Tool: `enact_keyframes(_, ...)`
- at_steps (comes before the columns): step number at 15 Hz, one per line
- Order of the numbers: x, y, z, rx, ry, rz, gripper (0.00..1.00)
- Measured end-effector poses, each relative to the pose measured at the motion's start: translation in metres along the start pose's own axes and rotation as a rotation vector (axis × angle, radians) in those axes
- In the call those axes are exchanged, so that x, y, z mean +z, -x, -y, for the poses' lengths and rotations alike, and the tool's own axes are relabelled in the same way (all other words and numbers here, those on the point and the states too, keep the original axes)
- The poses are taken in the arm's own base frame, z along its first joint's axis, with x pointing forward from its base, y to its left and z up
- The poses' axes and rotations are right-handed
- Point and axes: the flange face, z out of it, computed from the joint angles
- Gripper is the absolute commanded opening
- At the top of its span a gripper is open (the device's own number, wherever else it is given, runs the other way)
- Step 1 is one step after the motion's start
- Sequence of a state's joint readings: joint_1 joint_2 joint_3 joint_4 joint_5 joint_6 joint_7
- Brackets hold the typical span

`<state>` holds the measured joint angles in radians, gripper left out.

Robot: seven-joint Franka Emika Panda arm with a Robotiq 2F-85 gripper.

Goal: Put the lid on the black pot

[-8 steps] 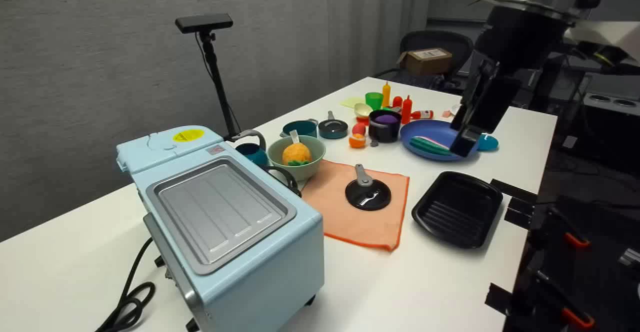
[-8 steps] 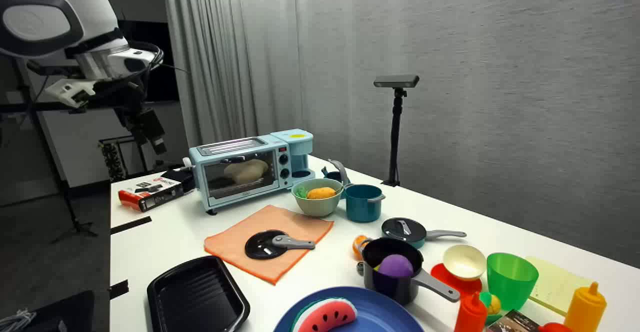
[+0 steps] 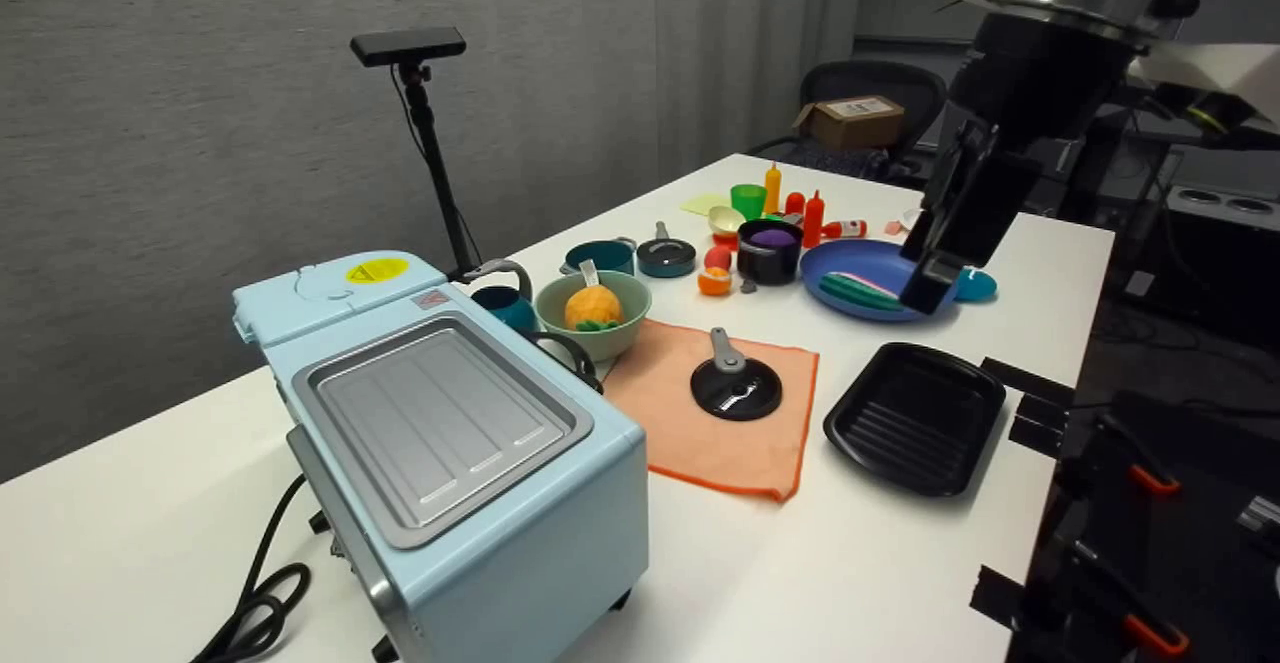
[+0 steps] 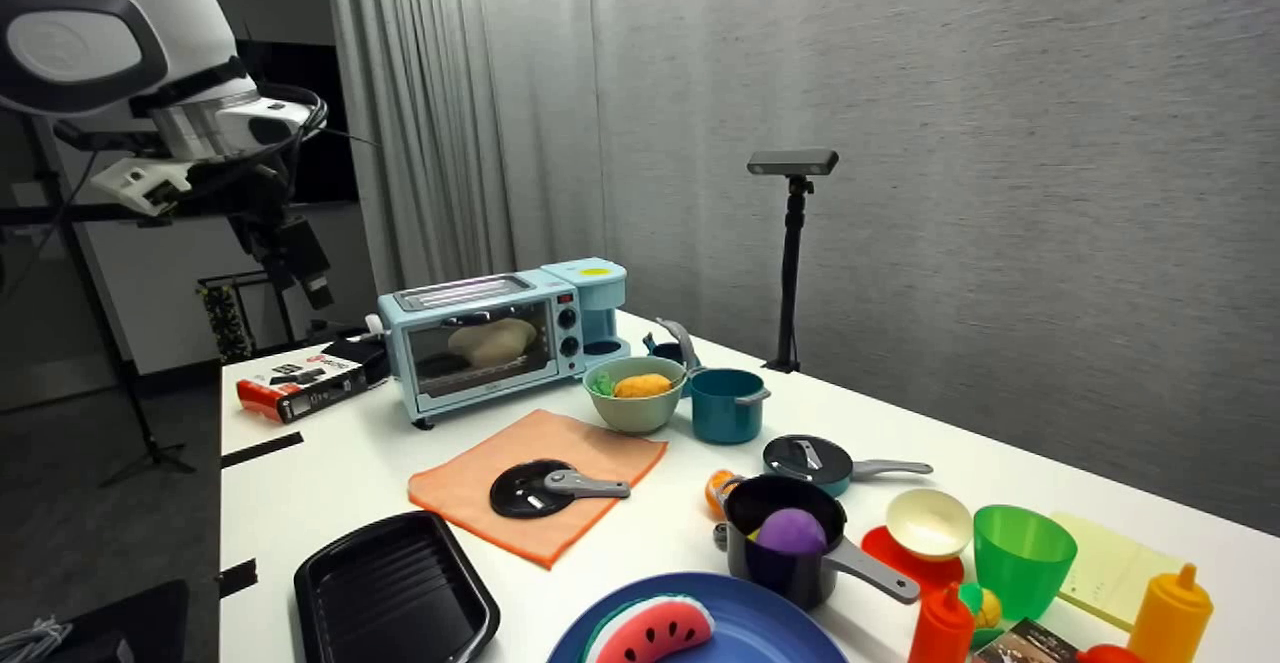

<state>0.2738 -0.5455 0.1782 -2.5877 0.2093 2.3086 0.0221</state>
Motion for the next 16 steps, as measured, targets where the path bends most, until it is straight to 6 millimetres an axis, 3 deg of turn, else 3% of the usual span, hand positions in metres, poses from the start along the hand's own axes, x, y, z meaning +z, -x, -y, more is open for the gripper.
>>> enact_keyframes(7,0.001,0.001,-0.001,0.005,0.002,0.008,1.00)
enact_keyframes(10,-0.001,0.010,-0.011,0.023,0.022,0.072,1.00)
enact_keyframes(13,-0.014,0.019,-0.039,0.079,0.048,0.095,1.00)
enact_keyframes(16,-0.042,0.034,-0.084,0.187,0.076,0.041,1.00)
